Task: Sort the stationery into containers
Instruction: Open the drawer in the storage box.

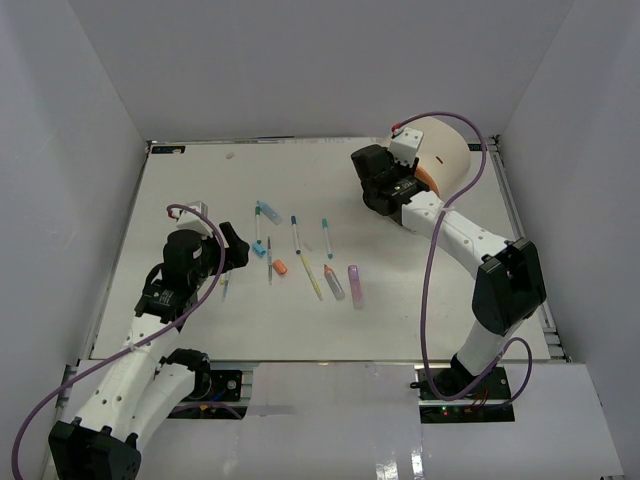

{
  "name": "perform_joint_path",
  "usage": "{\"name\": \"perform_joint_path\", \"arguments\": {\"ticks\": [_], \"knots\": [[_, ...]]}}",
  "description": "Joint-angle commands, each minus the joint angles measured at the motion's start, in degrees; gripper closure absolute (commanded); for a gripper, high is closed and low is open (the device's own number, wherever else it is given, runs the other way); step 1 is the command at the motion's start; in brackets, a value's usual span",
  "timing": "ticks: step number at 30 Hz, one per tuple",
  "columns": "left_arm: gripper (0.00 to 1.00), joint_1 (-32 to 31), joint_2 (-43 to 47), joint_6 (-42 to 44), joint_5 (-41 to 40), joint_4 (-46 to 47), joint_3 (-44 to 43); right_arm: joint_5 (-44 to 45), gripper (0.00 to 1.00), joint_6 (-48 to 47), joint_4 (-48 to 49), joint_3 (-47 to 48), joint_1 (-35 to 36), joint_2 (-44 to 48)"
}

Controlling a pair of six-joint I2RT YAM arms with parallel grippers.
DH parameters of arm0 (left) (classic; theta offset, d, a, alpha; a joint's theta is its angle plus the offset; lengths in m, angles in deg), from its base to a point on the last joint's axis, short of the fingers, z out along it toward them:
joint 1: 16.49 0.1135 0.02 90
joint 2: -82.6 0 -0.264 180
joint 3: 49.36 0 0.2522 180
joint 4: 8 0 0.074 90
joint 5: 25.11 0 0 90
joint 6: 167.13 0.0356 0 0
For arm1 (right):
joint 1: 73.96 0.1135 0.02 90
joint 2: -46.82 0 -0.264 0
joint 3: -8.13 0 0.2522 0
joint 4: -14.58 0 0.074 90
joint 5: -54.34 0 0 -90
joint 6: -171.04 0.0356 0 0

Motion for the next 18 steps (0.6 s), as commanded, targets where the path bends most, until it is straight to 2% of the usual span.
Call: {"name": "perform_joint_path", "arguments": {"ticks": [1, 10, 18], "knots": [[0.02, 0.09, 1.04, 0.17, 0.61, 0.05, 0.68, 2.75, 0.54, 3.09, 0.8, 2.65, -0.37, -0.18], [0.02, 0.17, 1.13, 0.08, 1.05, -0.04, 0.68, 3.45, 0.56, 3.44, 0.8, 3.53, -0.46, 0.09], [0.02, 0.17, 1.04, 0.08, 1.31, 0.05, 0.68, 3.19, 0.65, 3.44, 0.8, 4.06, -0.54, -0.27]]}}
